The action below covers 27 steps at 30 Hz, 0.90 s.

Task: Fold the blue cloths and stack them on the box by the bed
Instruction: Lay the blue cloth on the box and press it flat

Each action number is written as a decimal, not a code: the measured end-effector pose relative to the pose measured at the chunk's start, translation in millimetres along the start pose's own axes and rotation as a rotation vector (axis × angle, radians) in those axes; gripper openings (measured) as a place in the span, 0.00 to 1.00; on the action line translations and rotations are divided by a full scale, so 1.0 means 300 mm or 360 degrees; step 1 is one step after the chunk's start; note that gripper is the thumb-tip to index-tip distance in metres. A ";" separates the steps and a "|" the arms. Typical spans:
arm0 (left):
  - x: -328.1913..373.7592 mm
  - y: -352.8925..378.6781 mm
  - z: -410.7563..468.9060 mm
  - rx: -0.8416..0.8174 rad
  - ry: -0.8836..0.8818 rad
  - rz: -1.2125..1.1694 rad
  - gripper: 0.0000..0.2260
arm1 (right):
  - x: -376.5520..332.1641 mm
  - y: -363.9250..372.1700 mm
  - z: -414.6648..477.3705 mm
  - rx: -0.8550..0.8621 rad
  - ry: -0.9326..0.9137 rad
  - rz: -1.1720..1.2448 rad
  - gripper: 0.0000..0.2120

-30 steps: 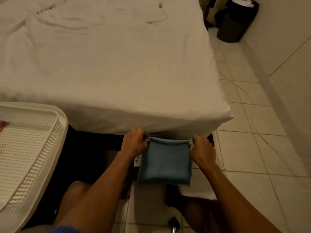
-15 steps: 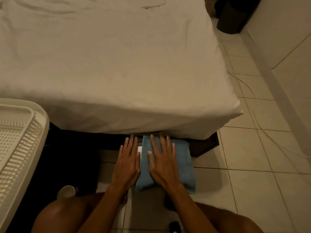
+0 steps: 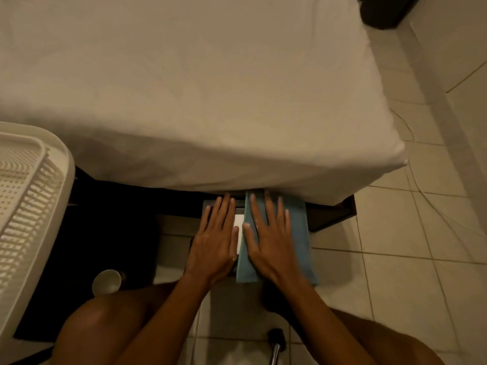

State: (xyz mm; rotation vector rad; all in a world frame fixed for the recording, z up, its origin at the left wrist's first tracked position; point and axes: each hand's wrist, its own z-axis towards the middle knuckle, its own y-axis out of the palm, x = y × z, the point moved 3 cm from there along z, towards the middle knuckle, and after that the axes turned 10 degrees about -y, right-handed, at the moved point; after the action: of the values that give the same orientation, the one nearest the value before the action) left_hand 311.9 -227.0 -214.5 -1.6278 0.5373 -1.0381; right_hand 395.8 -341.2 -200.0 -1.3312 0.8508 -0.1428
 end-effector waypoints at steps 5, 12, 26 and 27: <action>0.001 -0.005 -0.001 -0.0013 0.0043 -0.0011 0.26 | 0.011 -0.014 -0.014 0.0026 0.0031 -0.0057 0.30; 0.007 -0.014 0.004 -0.0042 0.0046 0.0025 0.27 | 0.039 -0.028 0.011 0.0000 -0.0042 -0.0081 0.29; 0.044 0.010 -0.010 -0.0101 -0.0047 -0.0026 0.27 | 0.030 -0.010 -0.099 0.0088 0.0223 -0.0079 0.30; 0.047 0.010 -0.011 -0.0088 -0.0081 -0.0040 0.27 | 0.024 -0.005 -0.114 0.0070 0.0213 -0.0064 0.30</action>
State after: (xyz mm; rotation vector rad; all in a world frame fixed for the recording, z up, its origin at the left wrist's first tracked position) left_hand 316.9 -240.7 -212.2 -1.7089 0.5166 -1.0054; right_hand 380.4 -372.5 -201.6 -1.3086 0.9287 -0.2829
